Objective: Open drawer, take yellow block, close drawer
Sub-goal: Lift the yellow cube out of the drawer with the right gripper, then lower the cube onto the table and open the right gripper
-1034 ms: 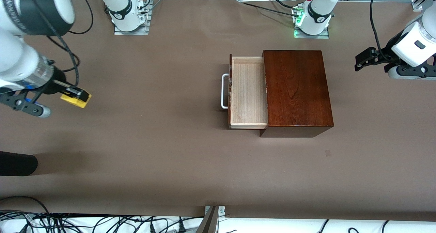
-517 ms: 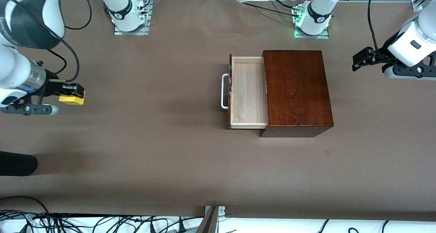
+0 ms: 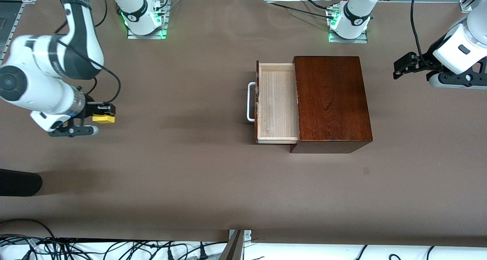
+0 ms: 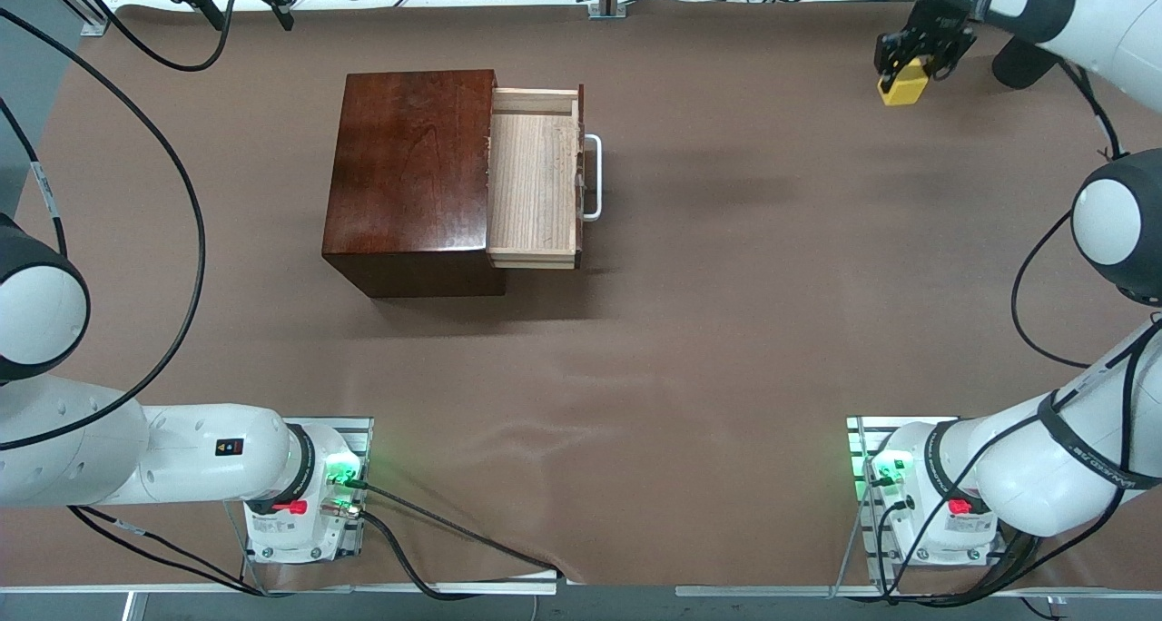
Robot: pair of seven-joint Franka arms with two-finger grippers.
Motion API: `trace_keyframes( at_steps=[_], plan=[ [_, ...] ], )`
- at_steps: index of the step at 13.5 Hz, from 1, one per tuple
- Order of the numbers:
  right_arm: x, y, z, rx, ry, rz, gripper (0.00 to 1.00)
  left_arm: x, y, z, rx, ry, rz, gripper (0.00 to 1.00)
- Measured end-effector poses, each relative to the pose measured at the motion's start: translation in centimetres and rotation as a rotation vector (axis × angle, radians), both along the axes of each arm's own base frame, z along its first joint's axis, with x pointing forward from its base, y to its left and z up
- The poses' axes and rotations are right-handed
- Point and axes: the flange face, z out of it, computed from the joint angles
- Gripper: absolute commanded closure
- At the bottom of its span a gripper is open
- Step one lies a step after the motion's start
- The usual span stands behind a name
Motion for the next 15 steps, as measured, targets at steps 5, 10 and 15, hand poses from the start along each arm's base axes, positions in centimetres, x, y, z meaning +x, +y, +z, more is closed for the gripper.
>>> trace_keyframes(
  at_steps=[5, 10, 15],
  plan=[
    [-2.0, -0.4, -8.0, 0.021, -0.014, 0.011, 1.0, 0.0, -0.7, 0.1, -0.001, -0.01, -0.012, 0.0],
    [-3.3, 0.0, -16.3, -0.002, -0.008, 0.018, 1.0, 0.0, -1.4, 0.1, -0.001, -0.012, -0.023, 0.0],
    [-3.8, -0.3, -19.4, 0.048, 0.013, 0.004, 0.59, 0.0, -1.2, 0.1, -0.001, -0.011, -0.018, 0.0]
  ],
)
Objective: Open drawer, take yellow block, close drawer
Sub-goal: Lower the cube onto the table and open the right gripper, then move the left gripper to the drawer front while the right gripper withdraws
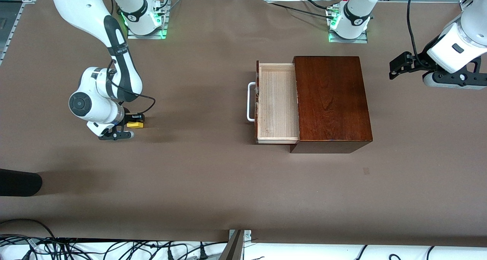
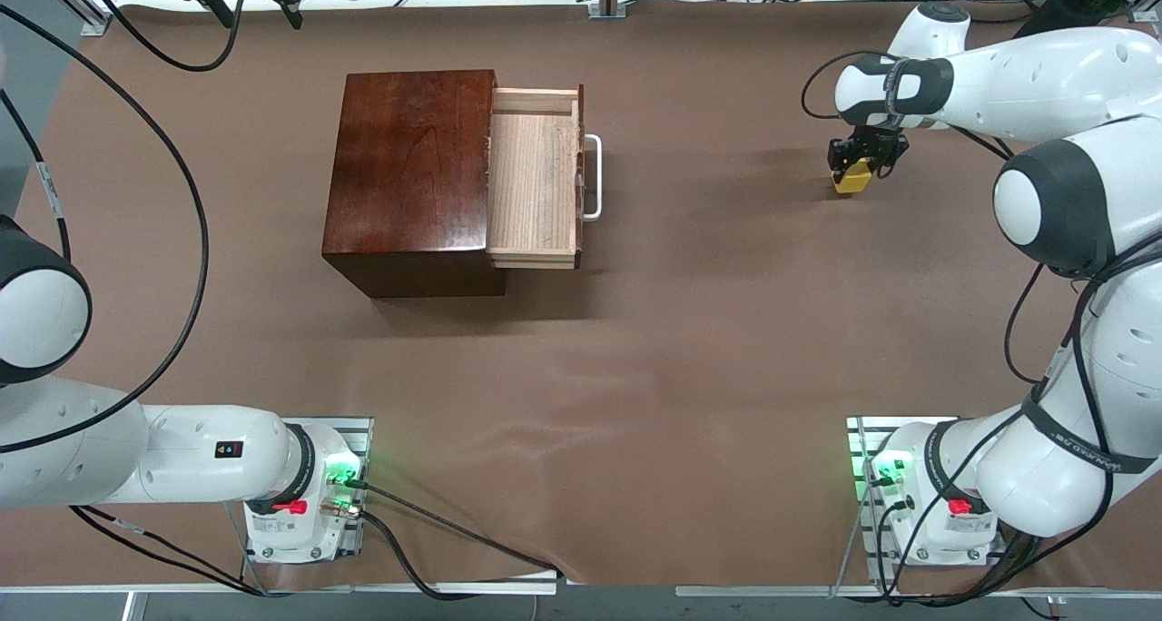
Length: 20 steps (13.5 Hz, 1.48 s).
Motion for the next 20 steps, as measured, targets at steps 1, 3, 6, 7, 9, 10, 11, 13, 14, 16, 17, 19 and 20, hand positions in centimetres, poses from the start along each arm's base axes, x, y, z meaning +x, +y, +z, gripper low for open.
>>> trace_keyframes(
  at_steps=[1, 3, 6, 7, 9, 10, 11, 13, 14, 16, 17, 19, 20],
  plan=[
    [0.0, -0.1, -0.2, 0.0, 0.0, -0.002, 0.28, 0.0, 0.0, 0.0, 0.0, 0.0, 0.0, 0.0],
    [0.0, -0.1, -0.3, 0.002, -0.004, -0.009, 0.0, 0.0, -0.1, 0.0, 0.0, 0.0, -0.001, 0.0],
    [0.2, -0.1, -0.1, 0.008, -0.011, -0.018, 0.0, 0.0, -0.4, 0.0, 0.0, -0.002, -0.007, 0.0],
    [0.3, -0.1, 0.2, 0.012, -0.013, -0.024, 0.0, 0.0, -0.5, 0.0, 0.0, -0.003, -0.009, 0.0],
    [0.9, 0.1, 1.8, 0.025, -0.021, -0.042, 0.0, 0.0, -0.6, 0.0, 0.0, -0.004, -0.01, 0.0],
    [1.6, 0.3, 3.3, 0.035, -0.037, -0.055, 0.0, 0.0, -0.7, 0.0, 0.0, -0.005, -0.004, 0.0],
    [2.3, 0.6, 5.2, 0.05, -0.054, -0.061, 0.0, 0.0, -0.7, 0.1, 0.001, -0.006, 0.004, 0.0],
    [3.7, 0.4, 10.2, 0.087, -0.08, -0.075, 0.0, -0.1, -1.2, 0.1, 0.003, -0.007, 0.028, 0.0],
    [4.0, -0.2, 12.7, 0.104, -0.082, -0.081, 0.0, -0.1, -2.0, 0.1, 0.004, -0.008, 0.039, 0.0],
    [4.7, -1.8, 18.2, 0.118, -0.088, -0.084, 0.0, -0.1, -4.6, 0.1, 0.007, -0.014, 0.072, 0.0],
    [5.0, -2.5, 21.1, 0.115, -0.094, -0.076, 0.0, 0.1, -6.1, -0.2, 0.009, -0.01, 0.095, 0.0],
    [5.7, -2.9, 27.4, 0.097, -0.115, -0.058, 0.0, 0.1, -9.8, -1.4, 0.017, 0.007, 0.147, 0.0],
    [5.8, -2.7, 30.1, 0.08, -0.124, -0.043, 0.0, -0.1, -11.9, -2.1, 0.02, 0.014, 0.179, 0.0]
  ],
)
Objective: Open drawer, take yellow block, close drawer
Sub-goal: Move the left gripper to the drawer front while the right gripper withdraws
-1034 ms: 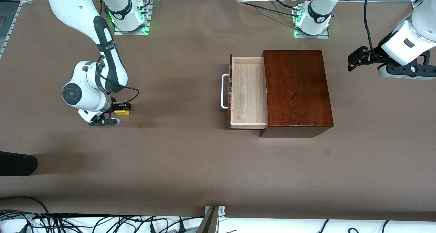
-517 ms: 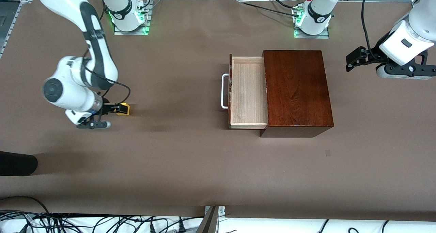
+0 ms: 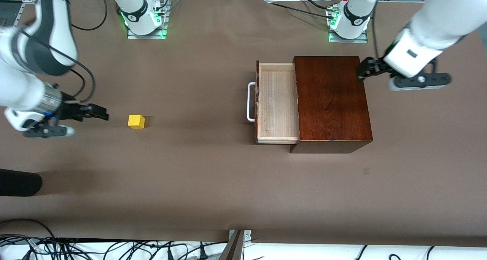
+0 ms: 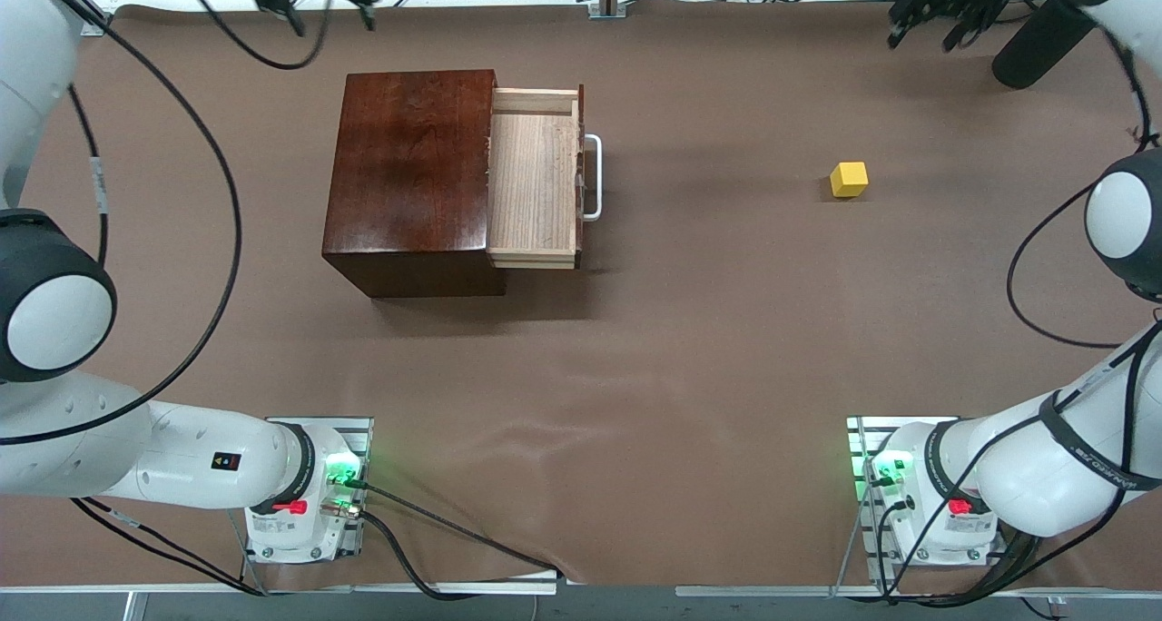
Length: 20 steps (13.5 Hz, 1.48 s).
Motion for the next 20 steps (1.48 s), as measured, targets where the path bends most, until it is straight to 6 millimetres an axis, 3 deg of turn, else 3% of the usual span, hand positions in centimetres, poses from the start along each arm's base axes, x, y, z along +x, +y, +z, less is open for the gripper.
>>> trace_keyframes(
  at_steps=[2, 6, 10, 15, 20],
  plan=[
    [-0.1, 0.7, 3.8, -0.02, -0.001, 0.018, 0.0, -0.5, -4.4, -1.5, 0.005, 0.01, 0.076, 0.0],
    [-1.4, 0.1, 5.8, -0.03, 0.069, 0.017, 0.0, -1.7, -13.0, -5.6, 0.007, 0.021, 0.226, 0.0],
    [-3.6, -1.5, 9.3, -0.013, 0.066, -0.011, 0.0, -3.6, -21.2, -10.4, 0.007, 0.04, 0.37, 0.0],
    [-4.2, -2.1, 8.8, -0.013, 0.091, 0.0, 0.0, -6.2, -29.4, -14.7, 0.033, 0.083, 0.574, 0.0],
    [-7.7, -1.3, 8.3, -0.019, 0.046, 0.014, 0.0, -7.2, -33.2, -18.9, 0.061, 0.115, 0.694, 0.0]
  ],
)
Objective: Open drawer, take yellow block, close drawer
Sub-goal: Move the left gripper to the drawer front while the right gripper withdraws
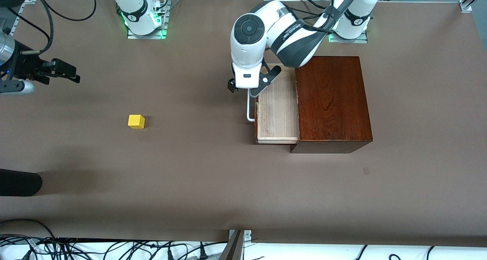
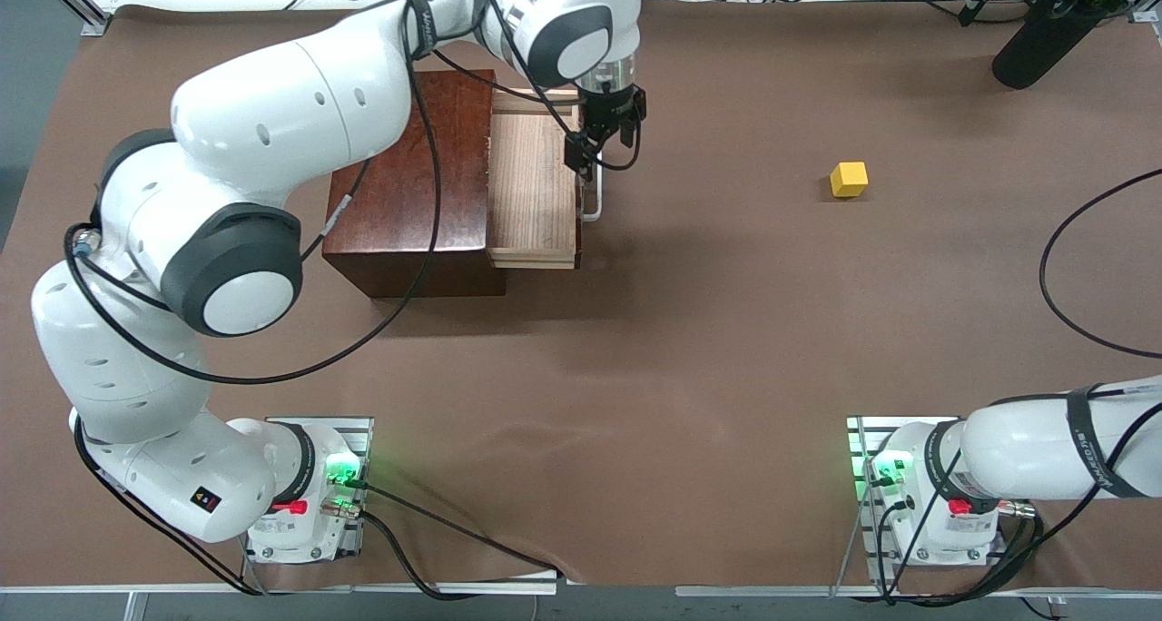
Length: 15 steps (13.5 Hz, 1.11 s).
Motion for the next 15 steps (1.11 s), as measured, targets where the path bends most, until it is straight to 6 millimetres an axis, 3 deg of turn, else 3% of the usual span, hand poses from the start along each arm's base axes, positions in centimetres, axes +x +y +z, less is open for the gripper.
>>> trace_keyframes(
  at_steps=[4, 8, 15],
  plan=[
    [-0.7, 1.9, -0.3, -0.019, 0.001, 0.036, 0.0, -0.7, -0.9, -3.0, 0.056, 0.02, 0.059, 0.0],
    [-0.3, 1.3, -1.0, -0.018, 0.006, 0.024, 0.0, -0.5, -0.9, -5.6, 0.107, 0.042, 0.155, 0.0],
    [-0.4, 1.7, -0.5, -0.019, -0.014, 0.031, 0.0, 0.5, -0.7, -7.7, 0.138, -0.007, 0.187, 0.0]
  ],
)
